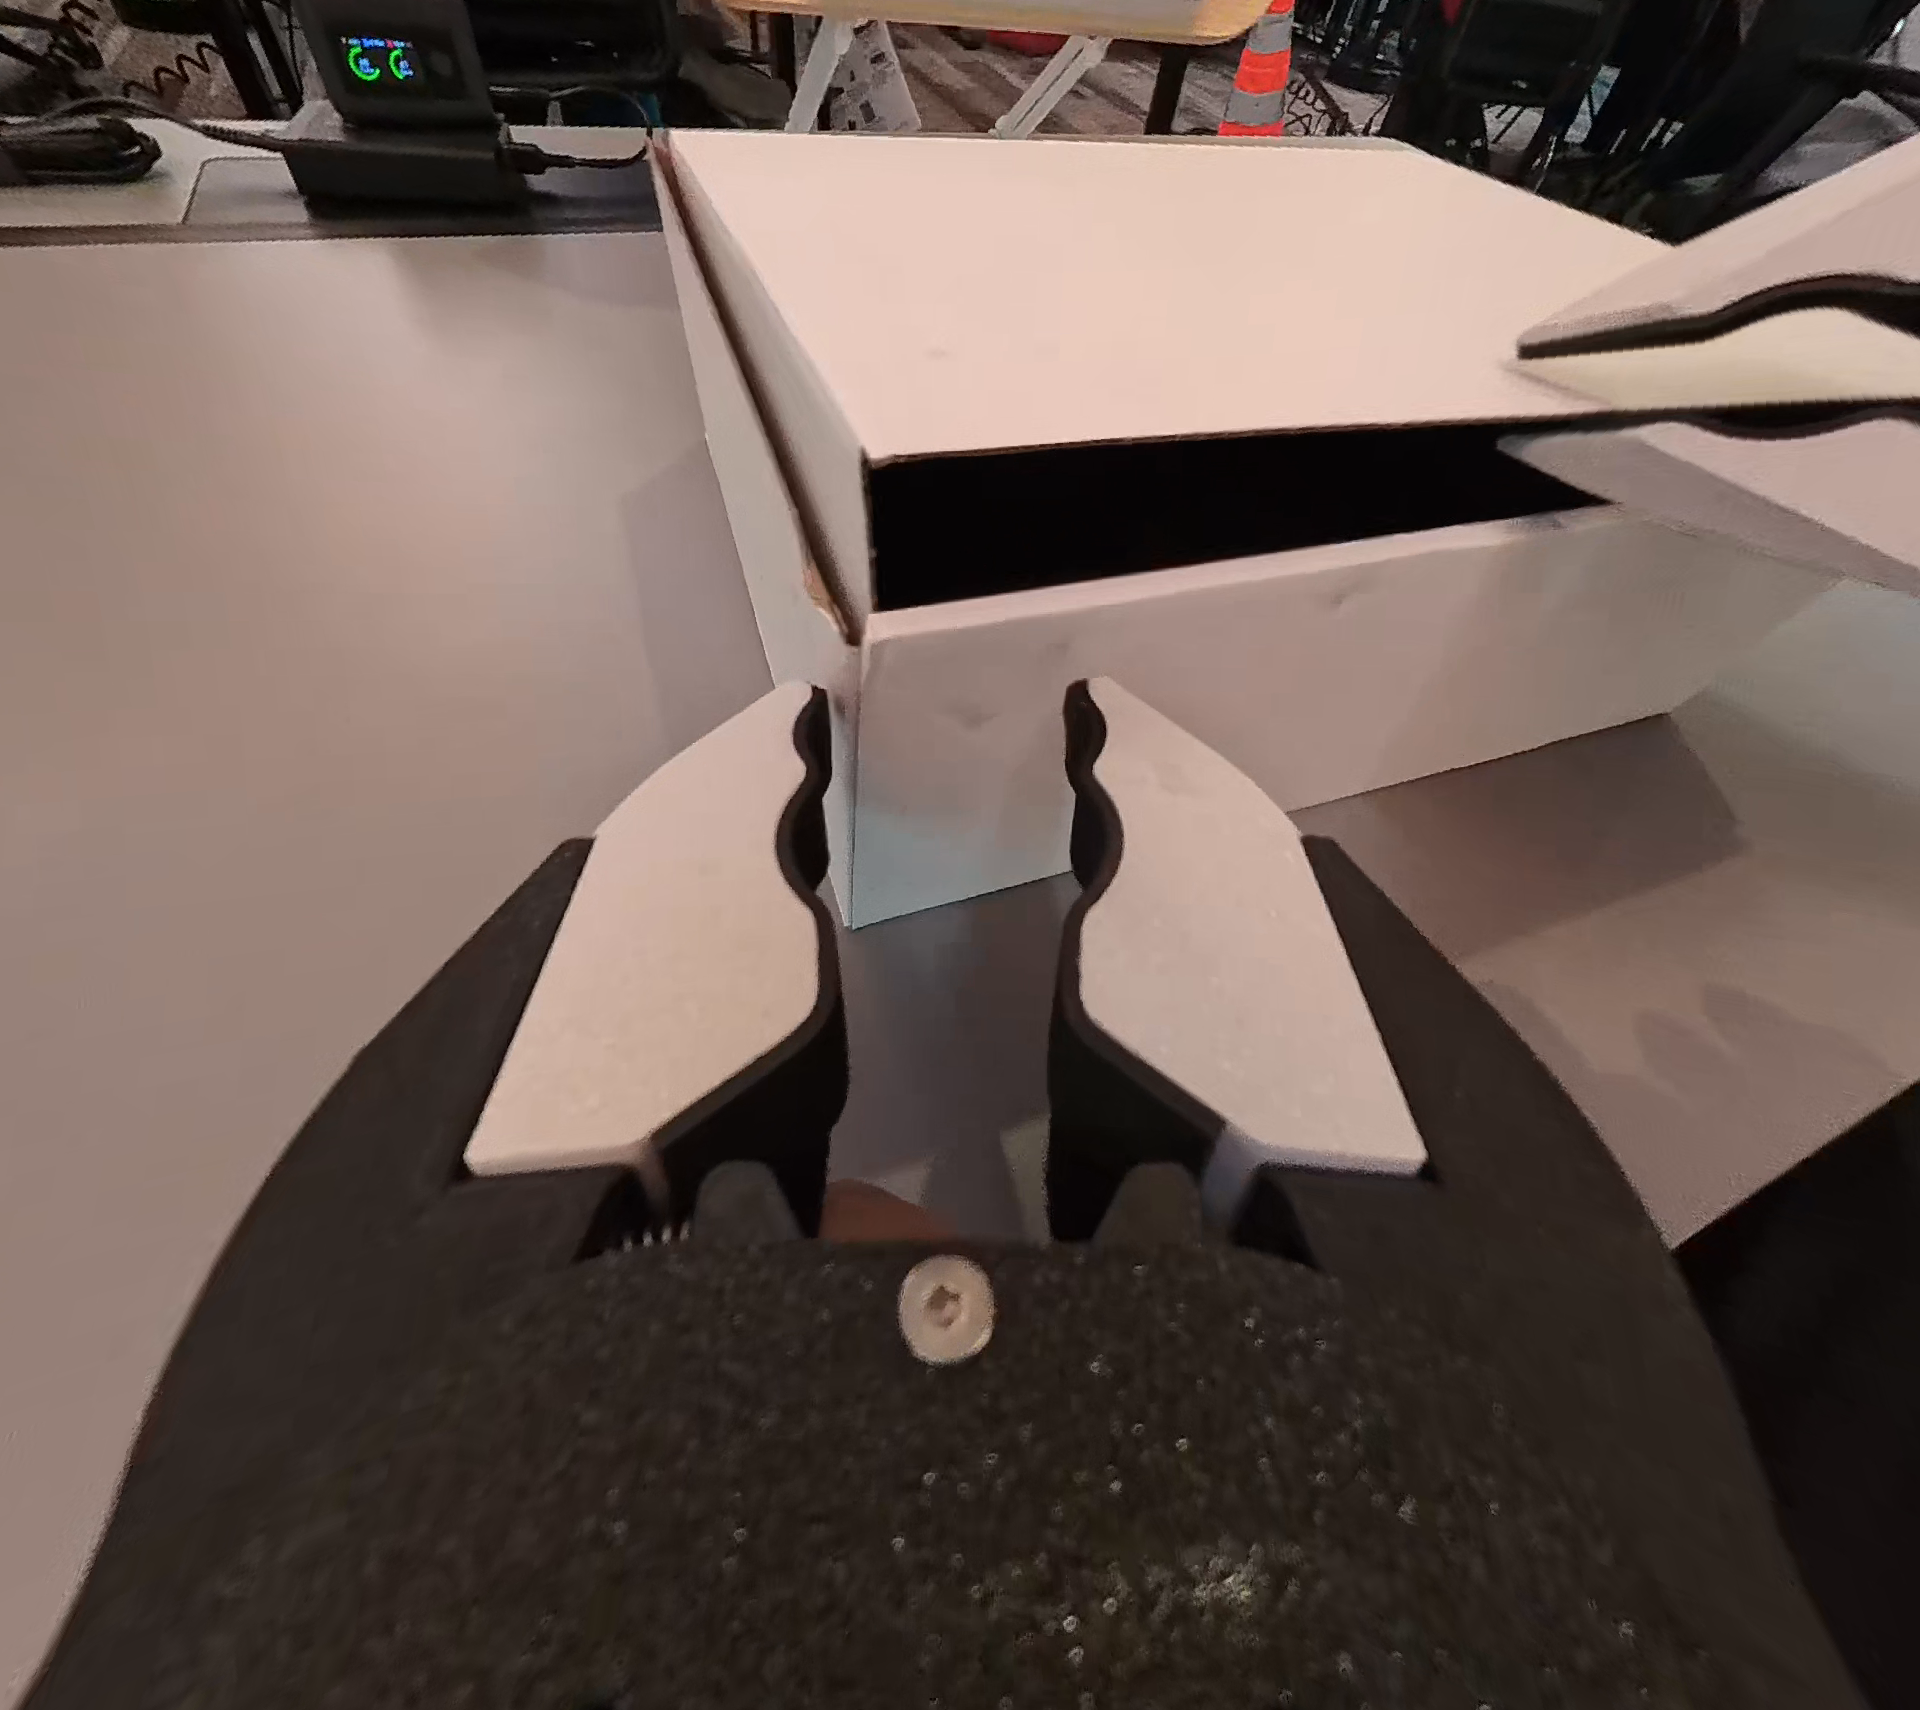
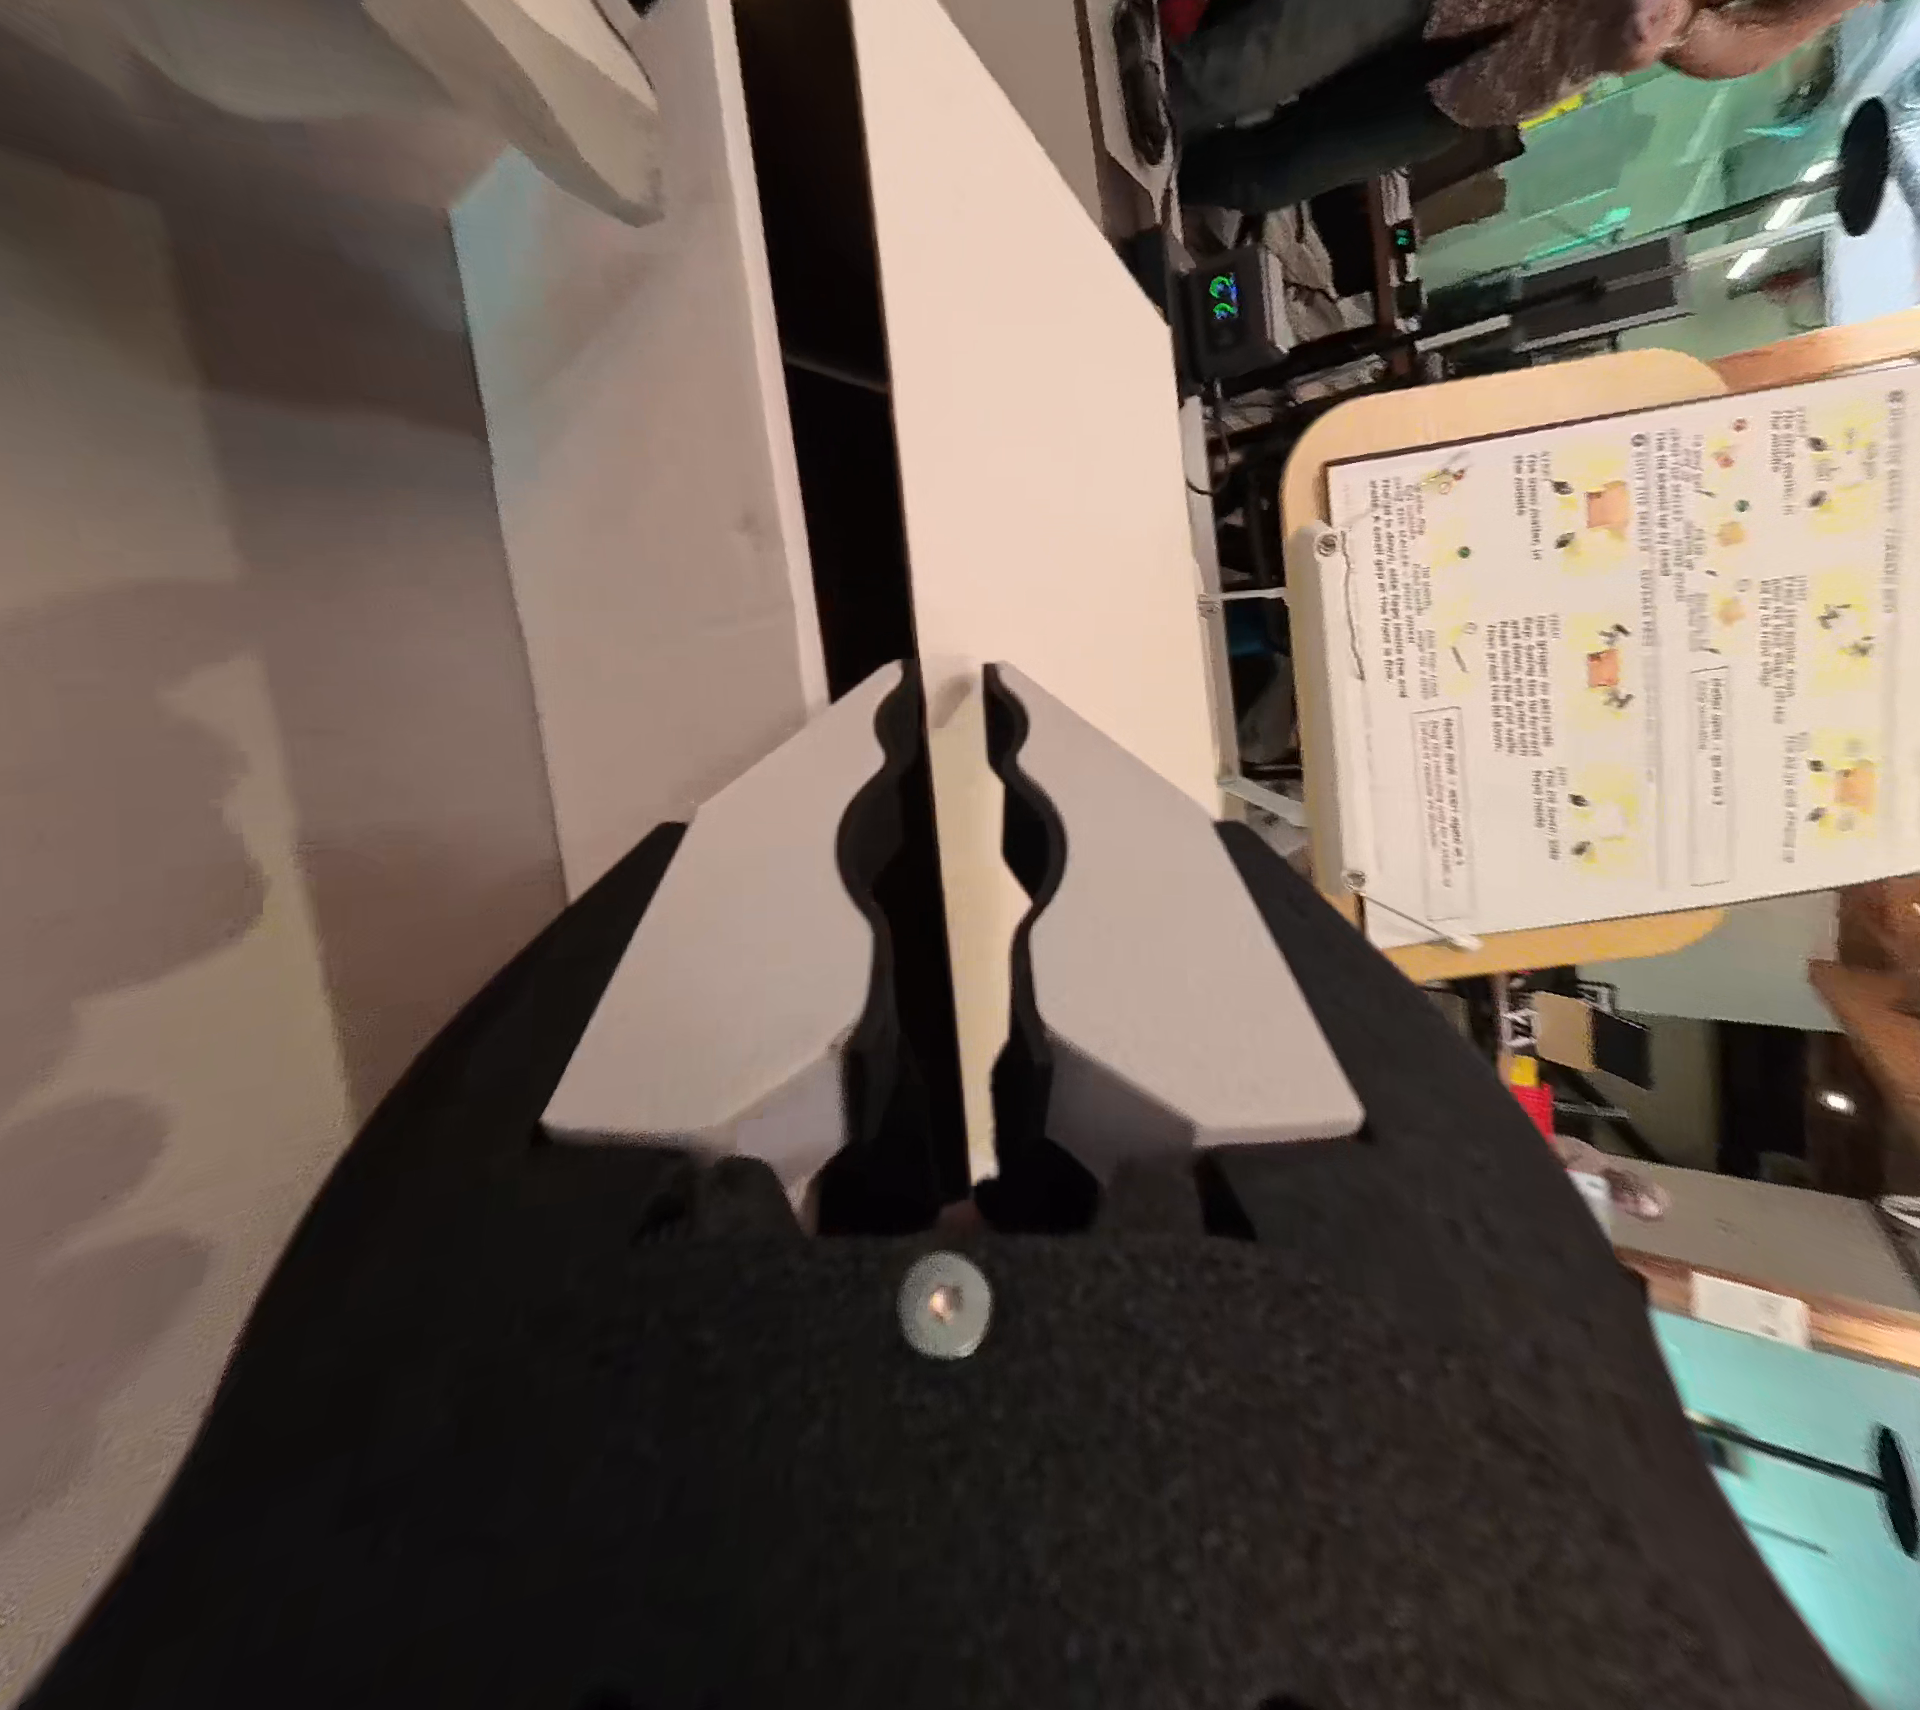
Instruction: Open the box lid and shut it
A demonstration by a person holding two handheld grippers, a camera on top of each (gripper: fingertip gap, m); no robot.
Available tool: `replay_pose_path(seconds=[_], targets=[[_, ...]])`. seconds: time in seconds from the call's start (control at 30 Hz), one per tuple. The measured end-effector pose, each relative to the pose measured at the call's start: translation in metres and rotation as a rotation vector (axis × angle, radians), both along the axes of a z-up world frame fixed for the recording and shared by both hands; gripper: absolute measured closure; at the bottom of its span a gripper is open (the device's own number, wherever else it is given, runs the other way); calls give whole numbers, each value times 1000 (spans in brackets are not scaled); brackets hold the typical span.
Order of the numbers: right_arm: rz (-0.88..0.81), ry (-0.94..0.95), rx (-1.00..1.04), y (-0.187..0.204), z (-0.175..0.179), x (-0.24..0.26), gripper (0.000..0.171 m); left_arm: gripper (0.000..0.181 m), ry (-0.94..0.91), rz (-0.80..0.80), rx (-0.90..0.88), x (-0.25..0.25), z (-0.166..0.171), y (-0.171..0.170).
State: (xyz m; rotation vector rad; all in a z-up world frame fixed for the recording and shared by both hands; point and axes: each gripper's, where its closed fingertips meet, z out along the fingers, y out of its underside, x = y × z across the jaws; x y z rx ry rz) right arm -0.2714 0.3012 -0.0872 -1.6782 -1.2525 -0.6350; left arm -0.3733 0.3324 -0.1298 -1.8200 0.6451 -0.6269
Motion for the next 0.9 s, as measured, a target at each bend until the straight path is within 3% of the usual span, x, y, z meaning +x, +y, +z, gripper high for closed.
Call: replay_pose_path(seconds=[0.27,0.53,0.7,0.9], targets=[[6,-39,30,2,0,0,164,138,-136,61,-36,-2,19,9],[44,16,1,-2,5,1,164,142,-132,43,-63,7,14,15],[68,100,8,5,44,4,166,143,-136,40,-62,8,14,15],[96,34,-53,32,88,16,169,143,-141,37,-51,9,14,15]])
